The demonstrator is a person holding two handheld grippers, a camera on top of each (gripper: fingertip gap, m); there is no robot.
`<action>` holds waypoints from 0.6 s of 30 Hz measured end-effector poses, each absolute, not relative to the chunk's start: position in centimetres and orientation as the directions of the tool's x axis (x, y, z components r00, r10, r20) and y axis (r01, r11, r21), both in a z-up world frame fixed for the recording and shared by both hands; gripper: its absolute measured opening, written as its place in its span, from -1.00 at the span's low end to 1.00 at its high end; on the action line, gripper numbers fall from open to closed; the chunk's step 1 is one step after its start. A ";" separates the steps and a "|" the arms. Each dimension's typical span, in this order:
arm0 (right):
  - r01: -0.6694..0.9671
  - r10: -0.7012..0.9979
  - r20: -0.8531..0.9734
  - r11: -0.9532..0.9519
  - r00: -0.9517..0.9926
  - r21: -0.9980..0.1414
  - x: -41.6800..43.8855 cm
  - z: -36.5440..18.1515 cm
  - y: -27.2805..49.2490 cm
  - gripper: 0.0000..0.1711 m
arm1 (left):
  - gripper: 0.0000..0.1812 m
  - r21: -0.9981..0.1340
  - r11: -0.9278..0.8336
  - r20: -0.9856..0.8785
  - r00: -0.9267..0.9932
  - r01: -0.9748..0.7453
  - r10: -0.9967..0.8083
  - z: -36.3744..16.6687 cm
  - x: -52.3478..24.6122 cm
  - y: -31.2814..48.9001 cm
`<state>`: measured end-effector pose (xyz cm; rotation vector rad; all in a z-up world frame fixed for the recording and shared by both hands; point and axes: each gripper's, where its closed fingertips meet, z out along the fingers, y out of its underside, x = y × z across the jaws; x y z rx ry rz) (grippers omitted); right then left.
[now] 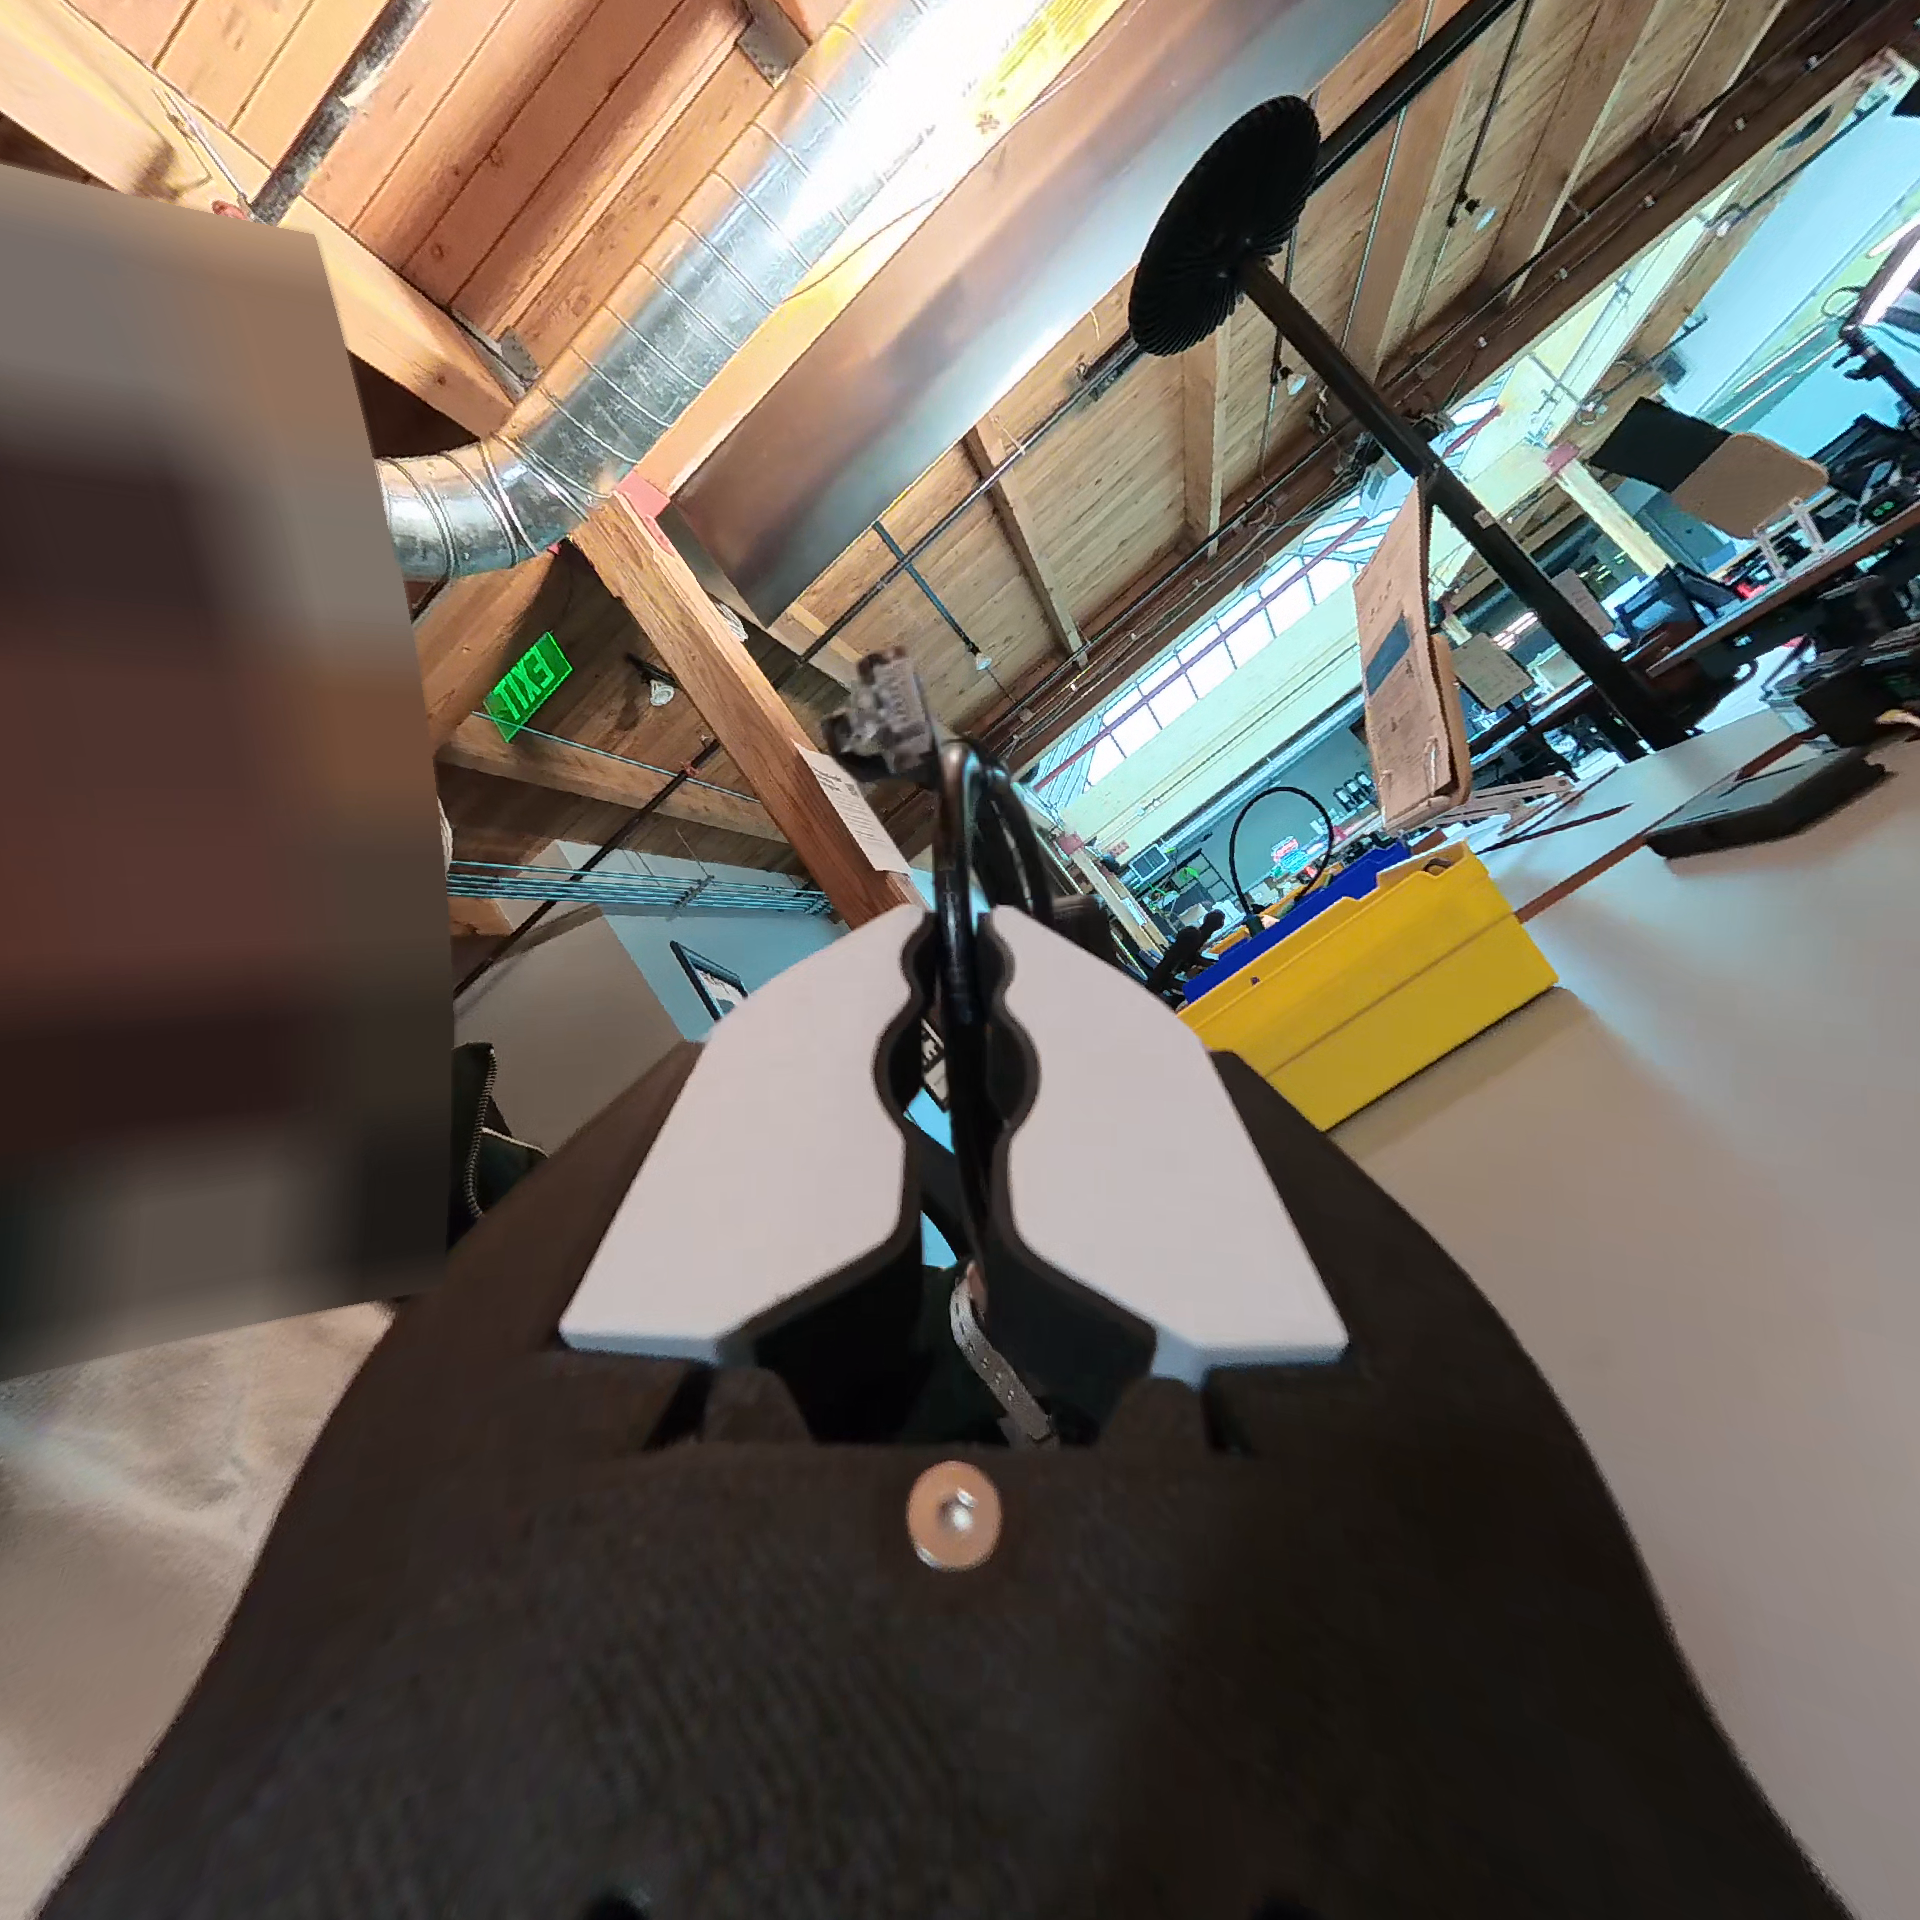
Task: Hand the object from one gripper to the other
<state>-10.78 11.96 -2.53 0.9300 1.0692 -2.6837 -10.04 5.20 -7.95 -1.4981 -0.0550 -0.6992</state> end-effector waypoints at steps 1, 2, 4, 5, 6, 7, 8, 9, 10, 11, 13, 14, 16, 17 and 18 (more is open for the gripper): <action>0.313 0.120 -0.583 -0.748 -0.804 -0.586 -10.9 -2.7 11.9 -0.90 | -0.89 -0.885 -0.068 0.449 0.806 0.460 -0.385 -7.7 -10.3 5.0; 0.314 0.123 -0.588 -0.749 -0.799 -0.583 -11.0 -2.8 11.9 -0.82 | -0.89 -0.884 -0.060 0.449 0.807 0.463 -0.383 -7.6 -10.6 4.9; 0.302 0.150 -0.604 -0.756 -0.783 -0.580 -11.6 -3.0 11.9 -0.51 | -0.90 -0.884 -0.039 0.445 0.816 0.465 -0.368 -7.2 -11.1 4.6; 0.287 0.179 -0.612 -0.759 -0.771 -0.584 -11.9 -3.2 12.0 -0.40 | -0.90 -0.883 -0.021 0.443 0.820 0.469 -0.363 -7.0 -11.4 4.4; 0.271 0.209 -0.619 -0.761 -0.757 -0.589 -12.3 -3.5 12.2 -0.30 | -0.90 -0.880 -0.007 0.445 0.820 0.475 -0.359 -6.7 -11.6 4.3; 0.261 0.233 -0.629 -0.764 -0.742 -0.590 -12.6 -3.7 12.4 -0.25 | -0.90 -0.876 0.005 0.449 0.821 0.482 -0.354 -6.5 -11.9 4.2; 0.259 0.245 -0.642 -0.768 -0.726 -0.586 -12.9 -4.0 12.6 -0.21 | -0.91 -0.873 0.016 0.451 0.821 0.487 -0.350 -6.4 -12.1 4.0; 0.263 0.244 -0.656 -0.775 -0.714 -0.575 -13.1 -4.2 12.9 -0.20 | -0.91 -0.869 0.024 0.456 0.820 0.494 -0.346 -6.4 -12.4 3.9; 0.270 0.236 -0.672 -0.785 -0.702 -0.558 -13.3 -4.4 13.1 -0.20 | -0.91 -0.863 0.032 0.463 0.816 0.503 -0.347 -6.3 -12.6 3.8; 0.275 0.229 -0.687 -0.795 -0.689 -0.540 -13.4 -4.6 13.5 -0.19 | -0.91 -0.856 0.041 0.471 0.809 0.516 -0.352 -6.1 -12.8 3.6; 0.276 0.226 -0.722 -0.817 -0.654 -0.506 -13.9 -5.2 14.2 -0.18 | -0.93 -0.842 0.059 0.483 0.799 0.536 -0.358 -5.8 -13.1 3.4; 0.270 0.240 -0.741 -0.825 -0.627 -0.496 -14.2 -5.7 14.7 -0.17 | -0.93 -0.838 0.063 0.487 0.795 0.542 -0.361 -5.8 -13.2 3.3; 0.239 0.296 -0.776 -0.838 -0.557 -0.491 -14.8 -6.9 16.0 -0.20 | -0.96 -0.838 0.065 0.488 0.797 0.542 -0.355 -5.8 -13.4 3.2; 0.210 0.336 -0.779 -0.838 -0.529 -0.503 -15.0 -7.2 16.6 -0.20 | -0.96 -0.838 0.054 0.492 0.794 0.543 -0.358 -5.9 -13.3 3.2; 0.181 0.380 -0.770 -0.829 -0.512 -0.529 -15.1 -7.3 17.1 -0.21 | -0.96 -0.839 0.050 0.491 0.792 0.542 -0.362 -6.0 -13.2 3.3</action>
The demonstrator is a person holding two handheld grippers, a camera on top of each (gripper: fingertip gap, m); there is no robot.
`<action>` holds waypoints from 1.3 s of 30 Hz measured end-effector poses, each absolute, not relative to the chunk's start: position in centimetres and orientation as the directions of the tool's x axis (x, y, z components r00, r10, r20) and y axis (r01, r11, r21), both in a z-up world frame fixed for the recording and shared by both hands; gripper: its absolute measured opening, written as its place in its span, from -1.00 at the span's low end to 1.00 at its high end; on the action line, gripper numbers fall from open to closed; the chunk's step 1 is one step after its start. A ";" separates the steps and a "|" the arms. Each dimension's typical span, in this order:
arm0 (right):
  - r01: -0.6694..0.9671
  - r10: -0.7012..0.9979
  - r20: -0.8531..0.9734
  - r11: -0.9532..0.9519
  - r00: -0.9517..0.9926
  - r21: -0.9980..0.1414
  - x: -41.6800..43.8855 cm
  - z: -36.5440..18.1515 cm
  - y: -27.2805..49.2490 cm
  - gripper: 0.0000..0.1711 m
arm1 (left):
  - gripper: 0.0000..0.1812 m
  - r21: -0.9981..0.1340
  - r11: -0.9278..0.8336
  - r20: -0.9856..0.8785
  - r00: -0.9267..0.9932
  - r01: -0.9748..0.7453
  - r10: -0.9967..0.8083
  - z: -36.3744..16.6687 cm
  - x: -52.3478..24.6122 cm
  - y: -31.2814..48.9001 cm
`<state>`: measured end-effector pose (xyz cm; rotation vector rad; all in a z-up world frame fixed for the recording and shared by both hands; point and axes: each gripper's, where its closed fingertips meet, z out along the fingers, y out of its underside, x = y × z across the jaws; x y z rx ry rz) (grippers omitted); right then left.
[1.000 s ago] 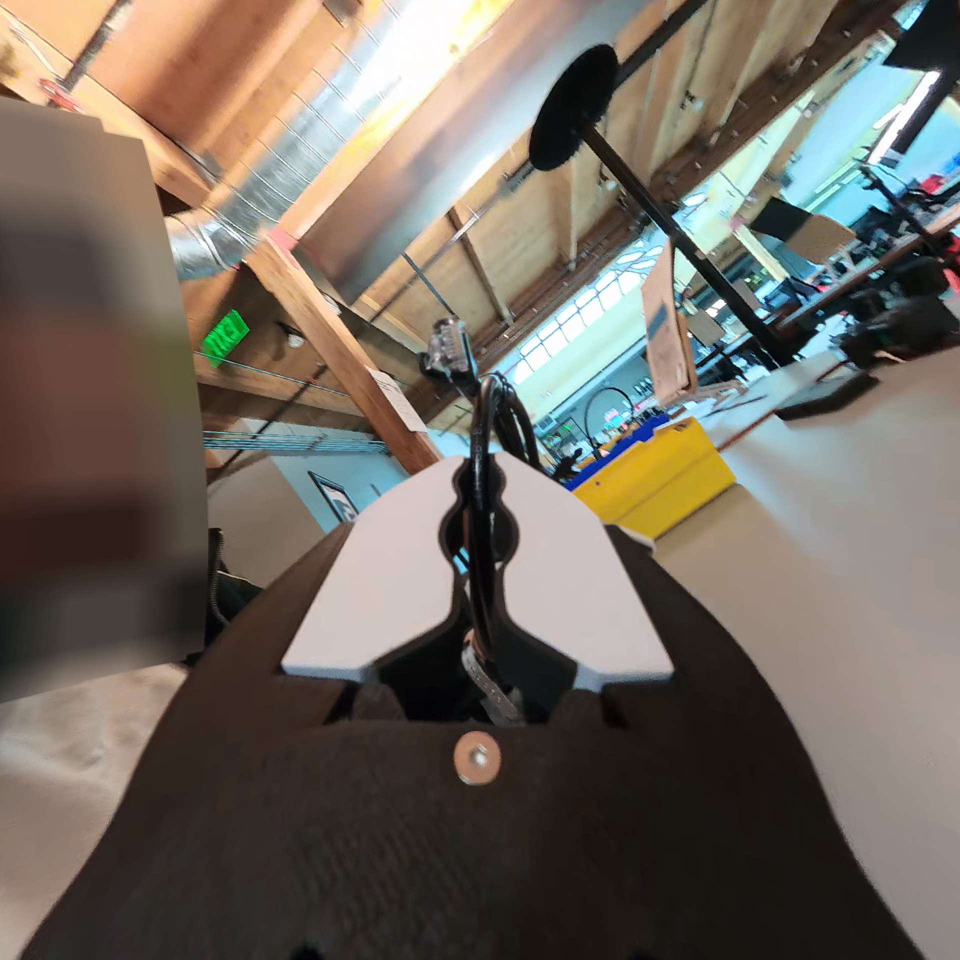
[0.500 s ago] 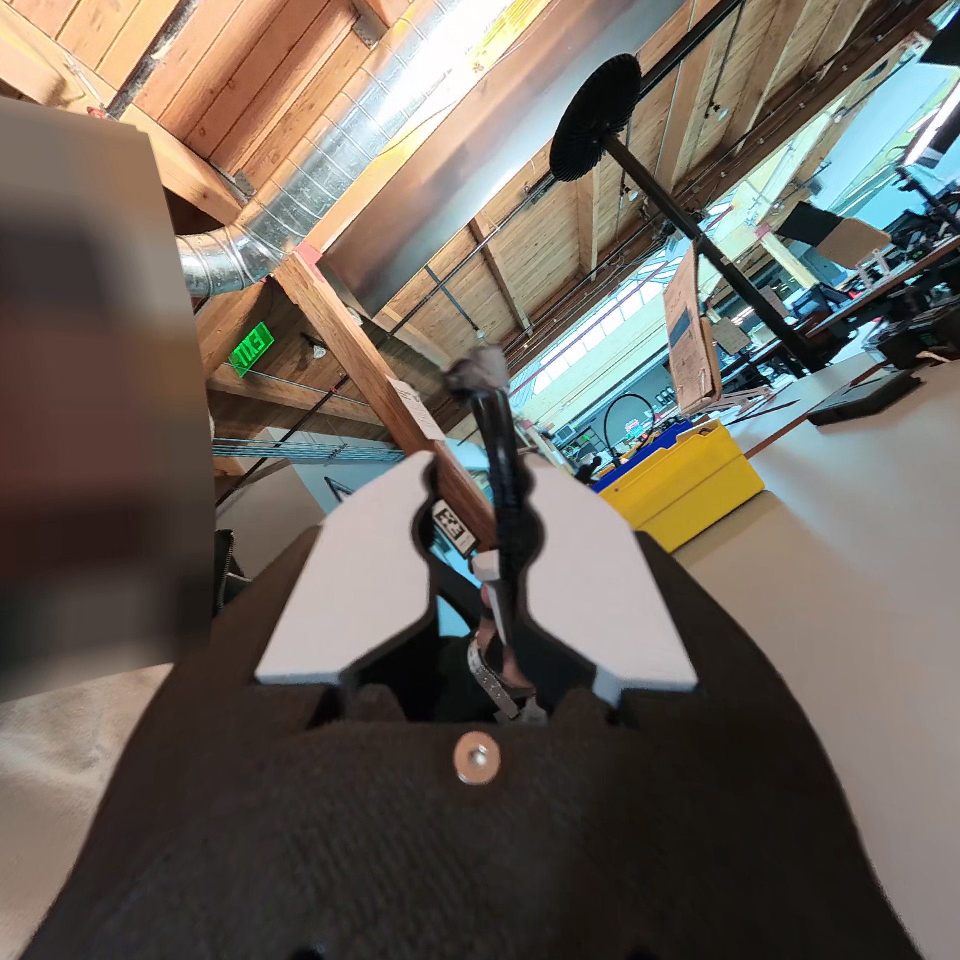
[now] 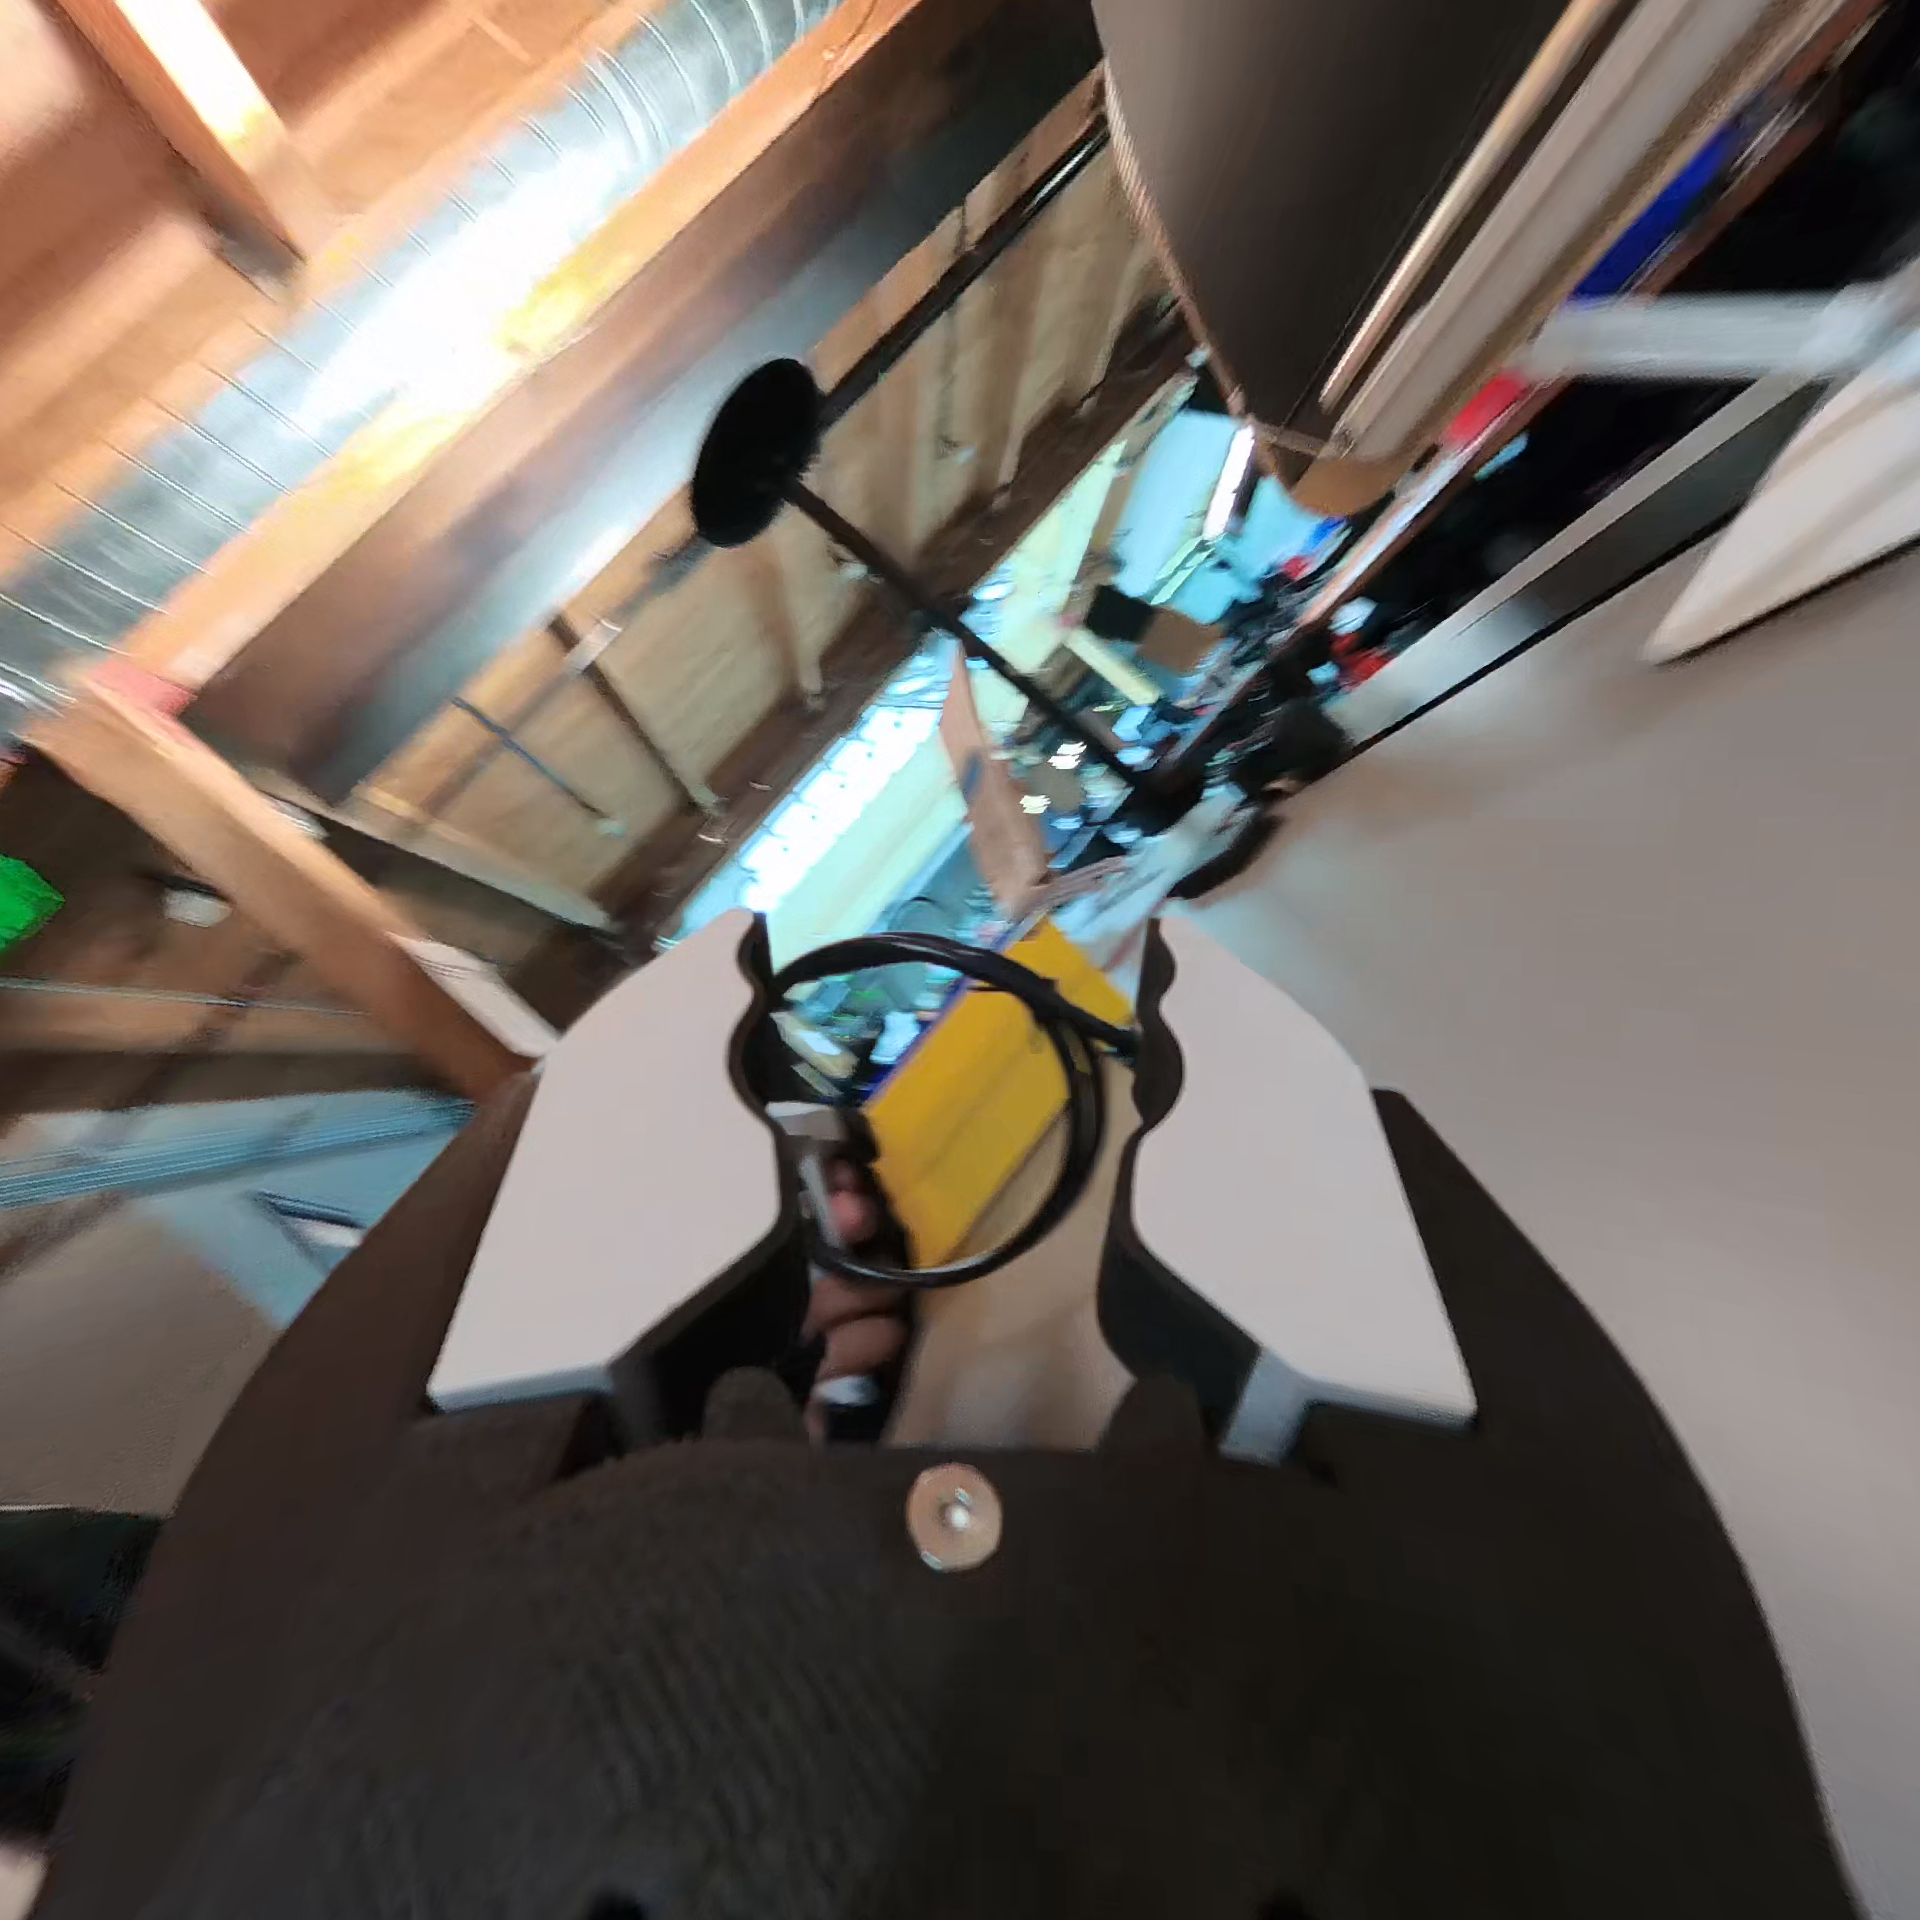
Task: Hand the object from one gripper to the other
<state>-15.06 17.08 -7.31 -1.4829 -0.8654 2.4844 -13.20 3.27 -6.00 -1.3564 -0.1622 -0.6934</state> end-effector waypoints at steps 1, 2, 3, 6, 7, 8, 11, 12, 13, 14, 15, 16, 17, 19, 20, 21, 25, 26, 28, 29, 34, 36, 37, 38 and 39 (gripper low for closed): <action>0.167 0.433 -0.747 -0.800 -0.504 -0.576 -15.1 -7.3 17.0 -0.22 | -0.96 -0.837 0.056 0.489 0.791 0.544 -0.369 -5.9 -13.1 3.3; 0.164 0.496 -0.708 -0.749 -0.502 -0.642 -15.0 -7.3 16.6 -0.24 | -0.96 -0.834 0.058 0.489 0.783 0.549 -0.383 -5.7 -12.9 3.2; 0.164 0.571 -0.652 -0.677 -0.498 -0.718 -15.1 -7.5 15.9 -0.24 | -0.96 -0.831 0.056 0.490 0.775 0.554 -0.399 -5.5 -12.7 3.2; 0.131 0.795 -0.381 -0.364 -0.472 -0.922 -15.2 -8.4 13.9 -0.27 | -0.96 -0.825 0.021 0.502 0.748 0.565 -0.434 -5.6 -11.8 3.5; 0.110 0.847 -0.273 -0.250 -0.457 -0.962 -15.2 -8.7 13.6 -0.29 | -0.96 -0.824 0.005 0.506 0.739 0.567 -0.445 -5.7 -11.4 3.6; 0.090 0.880 -0.172 -0.147 -0.443 -0.985 -15.1 -8.8 13.2 -0.31 | -0.96 -0.824 -0.007 0.507 0.733 0.566 -0.455 -5.7 -11.1 3.7; 0.045 0.902 0.043 0.069 -0.430 -0.997 -14.9 -9.0 12.3 -0.44 | -0.97 -0.821 -0.041 0.513 0.703 0.570 -0.493 -5.7 -9.7 4.2; 0.037 0.900 0.083 0.109 -0.427 -0.993 -14.8 -9.1 12.1 -0.48 | -0.97 -0.820 -0.052 0.515 0.694 0.571 -0.503 -5.8 -9.3 4.3; 0.032 0.899 0.113 0.139 -0.423 -0.990 -14.8 -9.2 11.9 -0.54 | -0.97 -0.818 -0.065 0.518 0.682 0.572 -0.516 -5.8 -8.9 4.4; 0.028 0.899 0.134 0.160 -0.418 -0.987 -14.8 -9.2 11.8 -0.56 | -0.97 -0.814 -0.084 0.523 0.664 0.574 -0.535 -5.9 -8.4 4.5; 0.025 0.898 0.147 0.173 -0.415 -0.985 -14.8 -9.2 11.8 -0.56 | -0.96 -0.811 -0.108 0.530 0.645 0.575 -0.550 -6.0 -8.0 4.5; 0.024 0.895 0.155 0.182 -0.419 -0.983 -14.7 -9.2 11.7 -0.65 | -0.96 -0.810 -0.122 0.534 0.634 0.574 -0.559 -6.1 -7.7 4.6; 0.025 0.882 0.164 0.195 -0.442 -0.980 -14.4 -9.3 11.4 -0.82 | -0.96 -0.810 -0.123 0.535 0.637 0.573 -0.556 -6.2 -7.6 4.7; 0.030 0.877 0.173 0.209 -0.449 -0.978 -14.2 -9.2 11.3 -0.90 | -0.92 -0.813 -0.095 0.520 0.644 0.574 -0.561 -6.0 -7.8 4.6; 0.028 0.877 0.178 0.213 -0.447 -0.977 -14.2 -9.1 11.3 -0.92 | -0.76 -0.808 -0.074 0.517 0.644 0.585 -0.564 -5.7 -8.0 4.5; 0.024 0.880 0.164 0.195 -0.446 -0.980 -14.1 -8.8 11.3 -0.93 | -0.51 -0.802 -0.042 0.512 0.649 0.596 -0.563 -5.4 -8.4 4.4; 0.048 0.874 -0.008 0.018 -0.486 -0.999 -13.9 -8.1 11.7 -0.93 | 0.09 -0.801 0.068 0.499 0.727 0.594 -0.471 -5.2 -10.4 4.7; 0.063 0.864 -0.069 -0.043 -0.499 -0.997 -13.9 -8.0 11.9 -0.92 | 0.12 -0.804 0.074 0.498 0.735 0.591 -0.459 -5.2 -10.6 4.7; 0.087 0.823 -0.197 -0.178 -0.533 -0.980 -13.8 -7.5 12.2 -0.92 | 0.11 -0.805 0.064 0.502 0.735 0.590 -0.455 -5.5 -10.7 4.7; 0.098 0.791 -0.260 -0.248 -0.554 -0.964 -13.6 -7.2 12.4 -0.92 | 0.08 -0.805 0.053 0.505 0.730 0.591 -0.461 -5.6 -10.6 4.8; 0.189 0.600 -0.484 -0.487 -0.637 -0.853 -13.2 -6.4 12.6 -0.93 | 0.02 -0.838 -0.004 0.484 0.740 0.546 -0.468 -6.5 -9.3 5.4; 0.220 0.543 -0.504 -0.504 -0.671 -0.835 -13.0 -6.3 12.0 -0.93 | 0.03 -0.849 -0.031 0.480 0.747 0.527 -0.461 -6.9 -8.9 5.7; 0.229 0.528 -0.504 -0.501 -0.683 -0.835 -12.9 -6.3 11.6 -0.93 | 0.03 -0.849 -0.049 0.487 0.744 0.526 -0.458 -7.2 -8.7 5.8; 0.231 0.525 -0.498 -0.492 -0.690 -0.839 -12.8 -6.3 11.3 -0.93 | 0.02 -0.850 -0.064 0.490 0.741 0.522 -0.459 -7.4 -8.6 5.8; 0.233 0.527 -0.491 -0.481 -0.694 -0.845 -12.8 -6.4 11.1 -0.93 | -0.02 -0.856 -0.070 0.482 0.742 0.512 -0.465 -7.4 -8.4 5.8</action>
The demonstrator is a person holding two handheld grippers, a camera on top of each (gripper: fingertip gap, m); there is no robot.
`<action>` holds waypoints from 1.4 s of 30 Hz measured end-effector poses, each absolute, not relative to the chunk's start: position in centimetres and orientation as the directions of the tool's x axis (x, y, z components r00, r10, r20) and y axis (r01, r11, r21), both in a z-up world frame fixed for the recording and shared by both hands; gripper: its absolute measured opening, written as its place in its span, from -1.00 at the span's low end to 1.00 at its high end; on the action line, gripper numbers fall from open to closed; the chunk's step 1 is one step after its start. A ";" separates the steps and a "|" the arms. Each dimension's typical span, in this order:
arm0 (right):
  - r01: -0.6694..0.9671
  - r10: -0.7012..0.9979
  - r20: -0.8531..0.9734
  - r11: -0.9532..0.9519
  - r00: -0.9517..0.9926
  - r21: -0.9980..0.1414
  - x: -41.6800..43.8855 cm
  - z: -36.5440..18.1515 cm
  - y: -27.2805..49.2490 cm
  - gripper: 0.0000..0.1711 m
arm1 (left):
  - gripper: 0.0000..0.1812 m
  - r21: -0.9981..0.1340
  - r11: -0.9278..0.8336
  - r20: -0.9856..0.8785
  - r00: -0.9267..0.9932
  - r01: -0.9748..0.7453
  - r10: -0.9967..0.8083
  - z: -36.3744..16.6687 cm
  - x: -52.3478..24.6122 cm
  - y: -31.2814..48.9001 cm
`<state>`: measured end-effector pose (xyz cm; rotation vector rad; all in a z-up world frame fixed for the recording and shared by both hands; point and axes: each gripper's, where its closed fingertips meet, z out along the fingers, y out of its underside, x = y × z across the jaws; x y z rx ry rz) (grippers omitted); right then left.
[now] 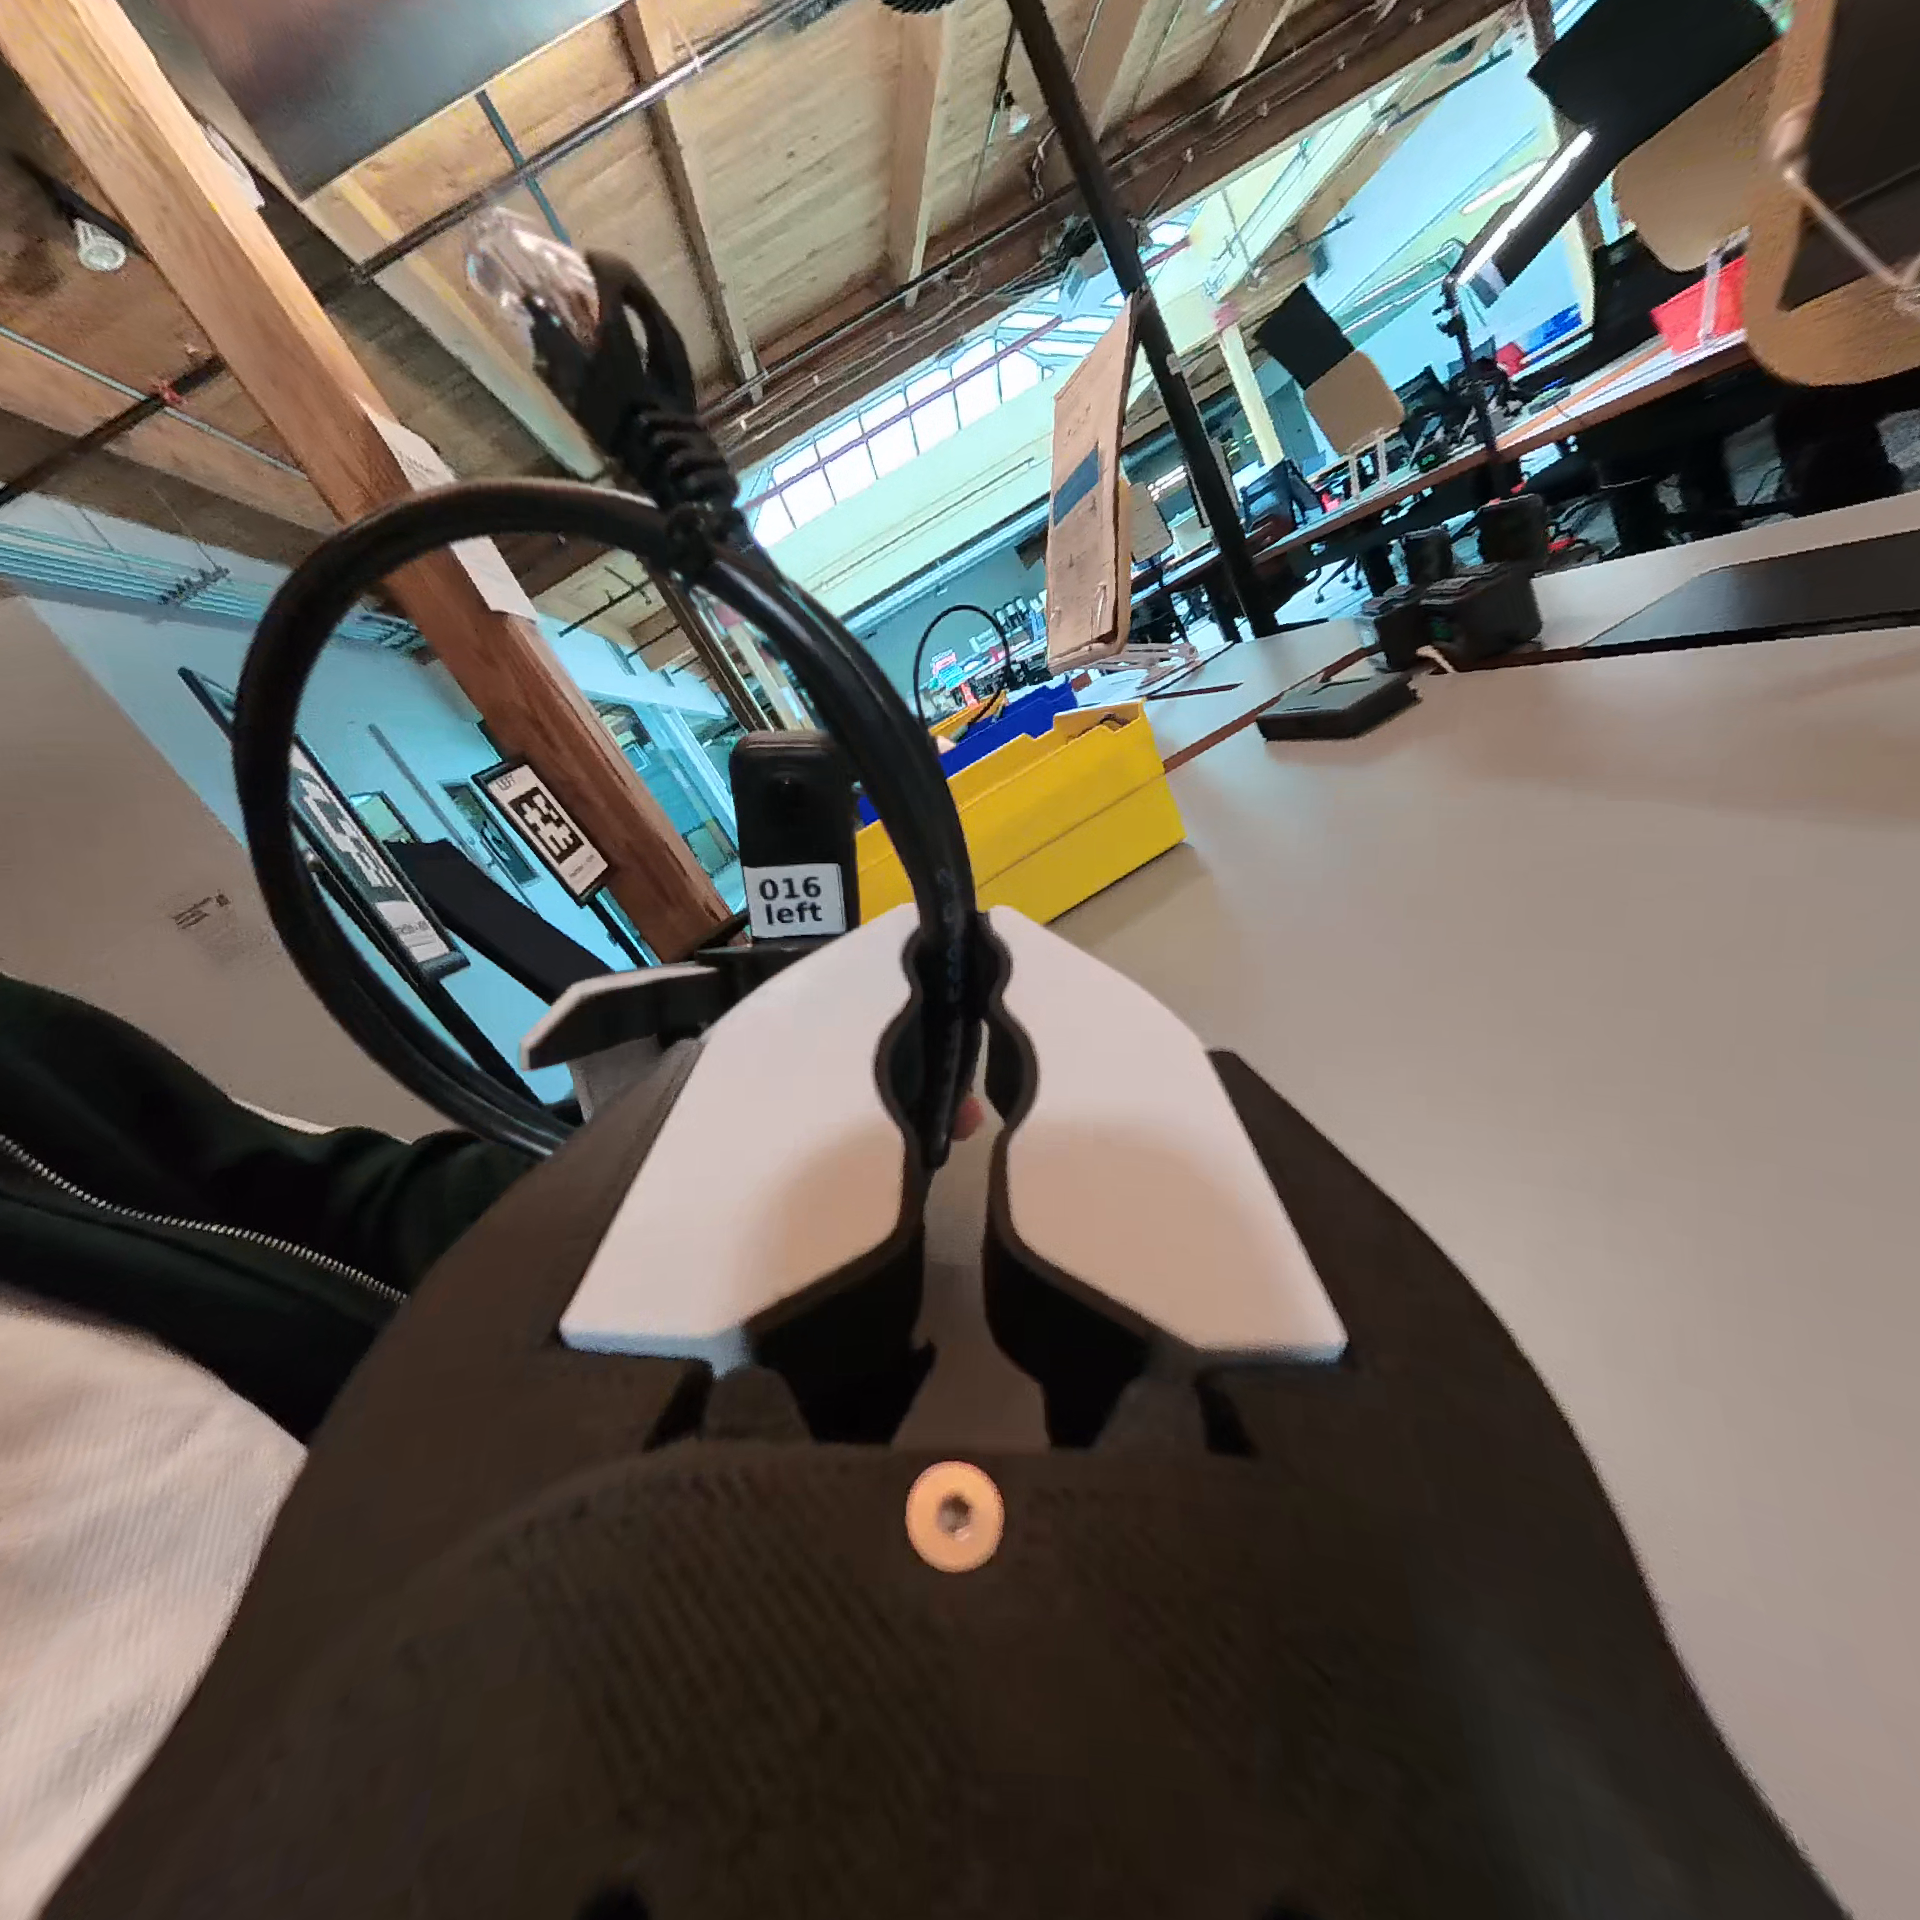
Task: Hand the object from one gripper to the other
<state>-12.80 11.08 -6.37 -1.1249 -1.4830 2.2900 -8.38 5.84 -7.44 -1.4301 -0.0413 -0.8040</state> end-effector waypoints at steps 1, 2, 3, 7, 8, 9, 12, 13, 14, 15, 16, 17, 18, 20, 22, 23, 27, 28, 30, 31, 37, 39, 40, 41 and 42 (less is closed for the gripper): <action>0.239 0.526 -0.488 -0.471 -0.696 -0.849 -12.8 -6.5 10.8 -0.93 | -0.11 -0.870 -0.063 0.457 0.753 0.489 -0.473 -7.3 -8.2 5.7; 0.251 0.521 -0.491 -0.464 -0.698 -0.850 -12.8 -6.6 10.6 -0.93 | -0.25 -0.893 -0.040 0.411 0.776 0.448 -0.478 -7.1 -8.0 5.6; 0.267 0.513 -0.501 -0.463 -0.697 -0.845 -12.8 -6.8 10.5 -0.93 | -0.34 -0.920 -0.003 0.343 0.803 0.391 -0.488 -6.7 -7.6 5.3; 0.387 0.452 -0.611 -0.494 -0.650 -0.778 -13.2 -8.1 10.2 -0.92 | -0.38 -0.970 0.078 0.165 0.860 0.230 -0.483 -6.1 -6.1 4.9; 0.414 0.439 -0.634 -0.499 -0.637 -0.761 -13.3 -8.4 10.1 -0.92 | -0.38 -0.975 0.070 0.152 0.863 0.212 -0.483 -6.3 -5.8 5.1; 0.438 0.430 -0.651 -0.498 -0.626 -0.749 -13.4 -8.8 9.9 -0.92 | -0.40 -0.979 0.061 0.141 0.865 0.194 -0.482 -6.6 -5.6 5.3; 0.487 0.432 -0.672 -0.469 -0.602 -0.737 -13.5 -9.7 9.3 -0.92 | -0.46 -0.988 0.059 0.099 0.884 0.141 -0.458 -6.9 -5.4 5.6; 0.498 0.434 -0.673 -0.457 -0.599 -0.737 -13.4 -10.0 9.1 -0.92 | -0.49 -0.989 0.065 0.090 0.889 0.132 -0.449 -6.8 -5.4 5.6; 0.507 0.432 -0.674 -0.447 -0.599 -0.737 -13.4 -10.1 8.8 -0.92 | -0.52 -0.989 0.073 0.084 0.890 0.130 -0.447 -6.7 -5.4 5.6; 0.515 0.427 -0.677 -0.442 -0.600 -0.735 -13.3 -10.2 8.6 -0.92 | -0.55 -0.988 0.078 0.083 0.888 0.132 -0.452 -6.6 -5.4 5.5; 0.521 0.420 -0.680 -0.440 -0.601 -0.731 -13.3 -10.2 8.4 -0.92 | -0.59 -0.988 0.081 0.083 0.885 0.134 -0.458 -6.5 -5.3 5.4; 0.526 0.414 -0.686 -0.442 -0.599 -0.726 -13.3 -10.3 8.3 -0.92 | -0.62 -0.987 0.084 0.081 0.882 0.135 -0.464 -6.4 -5.2 5.4; 0.531 0.409 -0.692 -0.446 -0.595 -0.720 -13.3 -10.3 8.2 -0.92 | -0.65 -0.987 0.086 0.081 0.879 0.136 -0.469 -6.4 -5.2 5.3; 0.538 0.406 -0.704 -0.457 -0.582 -0.708 -13.4 -10.5 8.4 -0.92 | -0.66 -0.987 0.084 0.081 0.875 0.138 -0.477 -6.3 -5.0 5.3; 0.542 0.407 -0.714 -0.467 -0.569 -0.699 -13.5 -10.6 8.6 -0.92 | -0.63 -0.988 0.073 0.083 0.870 0.135 -0.487 -6.5 -4.6 5.3; 0.544 0.408 -0.718 -0.471 -0.564 -0.695 -13.6 -10.7 8.6 -0.92 | -0.63 -0.989 0.066 0.082 0.867 0.131 -0.491 -6.6 -4.4 5.4; 0.550 0.411 -0.725 -0.474 -0.553 -0.688 -13.7 -10.9 8.7 -0.92 | -0.76 -0.995 0.045 0.057 0.872 0.091 -0.485 -7.1 -4.0 5.8; 0.551 0.411 -0.725 -0.473 -0.553 -0.688 -13.7 -10.9 8.6 -0.91 | -0.84 -0.996 0.034 0.054 0.874 0.081 -0.484 -7.3 -3.9 5.8; 0.558 0.404 -0.727 -0.467 -0.555 -0.686 -13.6 -11.0 8.4 -0.91 | -0.95 -0.998 0.013 0.048 0.875 0.062 -0.481 -7.6 -3.9 5.8; 0.565 0.403 -0.730 -0.462 -0.552 -0.683 -13.6 -11.2 8.3 -0.91 | -0.96 -0.998 0.011 0.045 0.878 0.058 -0.476 -7.5 -4.1 5.8; 0.532 0.401 -0.738 -0.515 -0.543 -0.672 -14.1 -10.9 9.1 -0.62 | -0.96 -0.990 0.057 0.095 0.895 0.132 -0.435 -6.0 -5.8 5.2; 0.515 0.415 -0.742 -0.538 -0.527 -0.667 -14.4 -10.9 9.9 -0.53 | -0.96 -0.982 0.080 0.125 0.904 0.172 -0.410 -5.6 -6.9 5.0; 0.504 0.419 -0.743 -0.552 -0.521 -0.665 -14.5 -10.8 10.3 -0.50 | -0.96 -0.975 0.094 0.146 0.904 0.200 -0.402 -5.3 -7.4 4.8; 0.491 0.424 -0.744 -0.565 -0.516 -0.663 -14.6 -10.7 10.6 -0.47 | -0.96 -0.967 0.107 0.172 0.902 0.231 -0.396 -5.1 -8.0 4.5; 0.475 0.433 -0.743 -0.577 -0.511 -0.664 -14.7 -10.6 11.0 -0.45 | -0.96 -0.957 0.118 0.199 0.898 0.264 -0.392 -4.9 -8.5 4.3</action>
